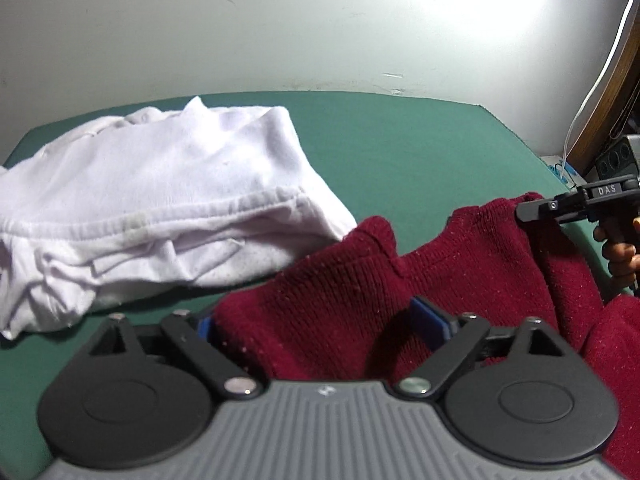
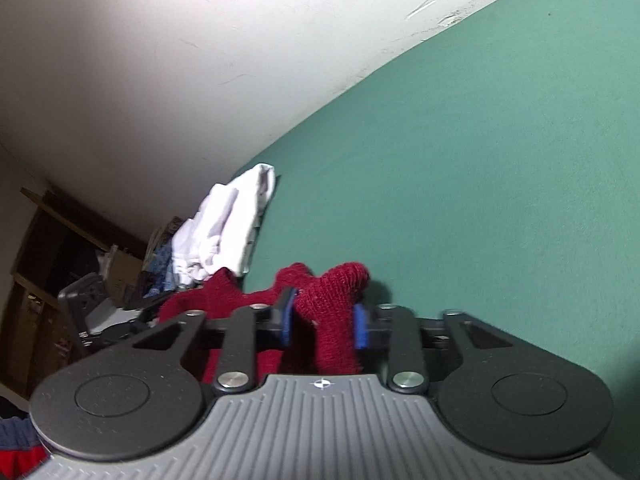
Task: Fold clothes
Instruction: 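Grasp the edge of the folded red sweater with both grippers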
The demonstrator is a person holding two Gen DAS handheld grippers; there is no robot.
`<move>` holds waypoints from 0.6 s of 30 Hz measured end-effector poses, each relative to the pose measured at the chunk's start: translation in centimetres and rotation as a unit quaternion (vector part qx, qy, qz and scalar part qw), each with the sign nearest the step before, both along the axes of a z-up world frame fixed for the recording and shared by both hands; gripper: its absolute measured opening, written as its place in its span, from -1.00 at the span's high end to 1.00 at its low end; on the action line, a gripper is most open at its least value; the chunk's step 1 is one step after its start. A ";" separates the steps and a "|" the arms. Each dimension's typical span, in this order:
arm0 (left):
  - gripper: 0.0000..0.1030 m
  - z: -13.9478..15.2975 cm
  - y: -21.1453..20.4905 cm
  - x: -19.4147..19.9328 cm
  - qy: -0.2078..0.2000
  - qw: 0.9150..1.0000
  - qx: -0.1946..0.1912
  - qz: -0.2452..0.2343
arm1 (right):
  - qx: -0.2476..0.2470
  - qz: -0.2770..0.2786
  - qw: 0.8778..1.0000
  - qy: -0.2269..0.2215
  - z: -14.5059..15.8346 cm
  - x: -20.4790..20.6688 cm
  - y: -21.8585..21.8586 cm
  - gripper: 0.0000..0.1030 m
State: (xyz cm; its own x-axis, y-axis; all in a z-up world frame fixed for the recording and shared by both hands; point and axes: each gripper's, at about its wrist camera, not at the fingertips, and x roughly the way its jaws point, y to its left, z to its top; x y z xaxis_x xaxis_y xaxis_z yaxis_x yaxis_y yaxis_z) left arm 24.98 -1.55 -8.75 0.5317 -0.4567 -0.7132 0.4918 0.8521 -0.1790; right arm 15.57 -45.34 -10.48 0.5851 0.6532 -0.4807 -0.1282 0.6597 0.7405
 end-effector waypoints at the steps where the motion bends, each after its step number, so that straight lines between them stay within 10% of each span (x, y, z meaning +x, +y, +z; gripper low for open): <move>1: -0.18 0.1 0.0 -0.1 -0.002 1.000 0.004 0.005 | 0.002 0.000 1.000 0.002 0.0 0.0 -0.1 0.60; 4: 0.54 0.4 0.5 0.2 0.002 1.000 0.010 0.028 | -0.011 -0.001 1.000 0.009 0.4 -0.1 0.0 0.65; 7: 0.81 1.6 1.0 0.3 0.006 0.999 0.001 0.040 | -0.030 -0.001 1.000 0.005 1.5 -0.3 0.3 0.67; 18: 0.92 10.9 2.3 -8.3 -0.110 0.994 -0.010 0.012 | -0.016 0.034 0.996 -0.085 9.6 -6.5 0.8 0.68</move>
